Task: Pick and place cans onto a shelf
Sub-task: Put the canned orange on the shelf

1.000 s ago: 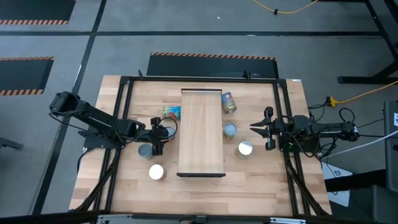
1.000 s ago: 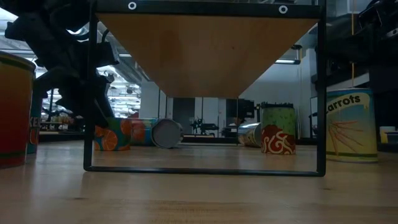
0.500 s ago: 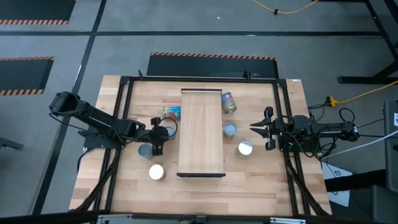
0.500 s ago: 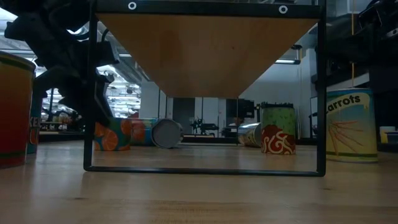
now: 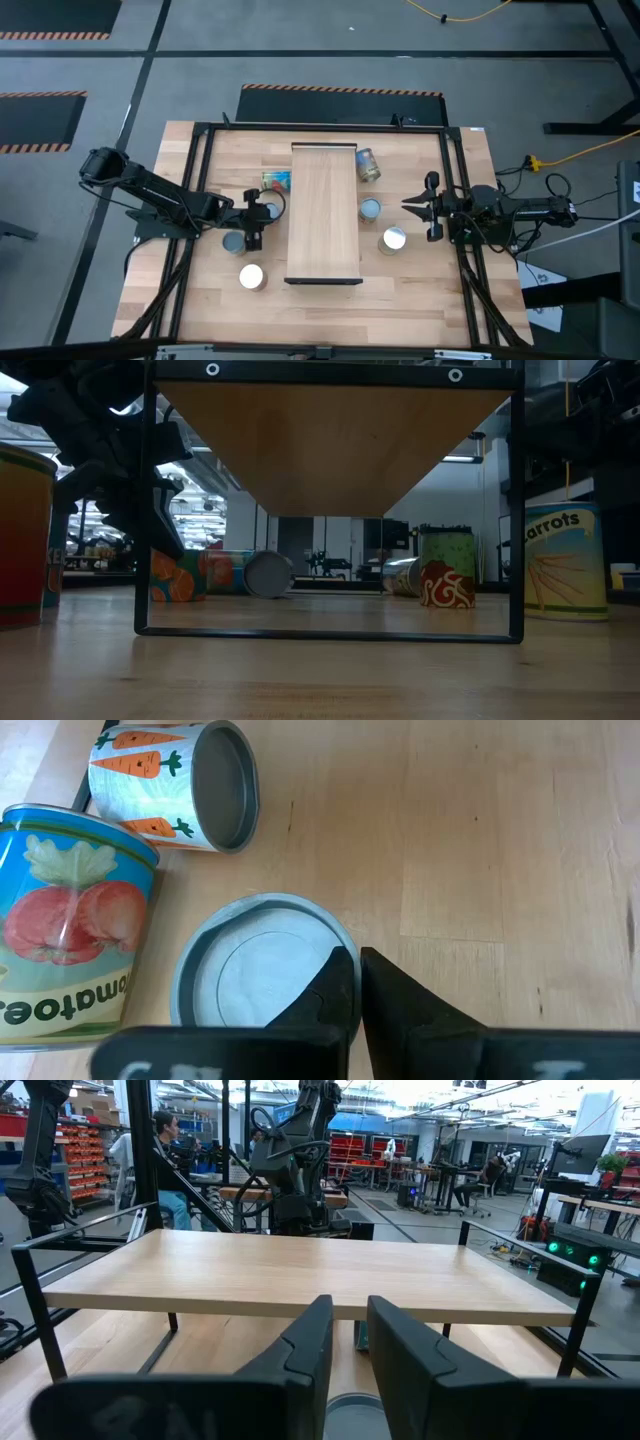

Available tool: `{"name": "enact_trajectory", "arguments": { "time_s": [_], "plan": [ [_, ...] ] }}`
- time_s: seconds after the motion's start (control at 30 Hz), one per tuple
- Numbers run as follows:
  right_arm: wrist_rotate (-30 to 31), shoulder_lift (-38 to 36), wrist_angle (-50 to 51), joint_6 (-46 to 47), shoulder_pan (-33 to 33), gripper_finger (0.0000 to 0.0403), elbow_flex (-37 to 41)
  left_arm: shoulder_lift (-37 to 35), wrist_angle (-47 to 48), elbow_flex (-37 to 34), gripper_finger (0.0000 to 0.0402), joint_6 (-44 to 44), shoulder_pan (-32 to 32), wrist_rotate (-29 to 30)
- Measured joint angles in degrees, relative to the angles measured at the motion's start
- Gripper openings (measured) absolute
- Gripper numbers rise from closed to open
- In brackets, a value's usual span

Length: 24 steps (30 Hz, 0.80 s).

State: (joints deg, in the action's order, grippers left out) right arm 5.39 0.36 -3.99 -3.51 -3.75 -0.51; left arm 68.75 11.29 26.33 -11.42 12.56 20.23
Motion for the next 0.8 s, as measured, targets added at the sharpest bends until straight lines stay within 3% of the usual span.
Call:
{"name": "enact_trajectory", "arguments": {
  "time_s": [0.37,0.8],
  "plan": [
    [0.00,-0.01,0.00,0.00,0.00,0.0072,0.02,-0.35,-0.20,-0.09,0.0005,-0.20,0.00,-0.31],
    [0.00,-0.02,0.00,0.02,0.00,0.0072,0.01,-5.60,0.10,-0.24,0.0002,-0.22,0.00,-0.66]
  ]
}}
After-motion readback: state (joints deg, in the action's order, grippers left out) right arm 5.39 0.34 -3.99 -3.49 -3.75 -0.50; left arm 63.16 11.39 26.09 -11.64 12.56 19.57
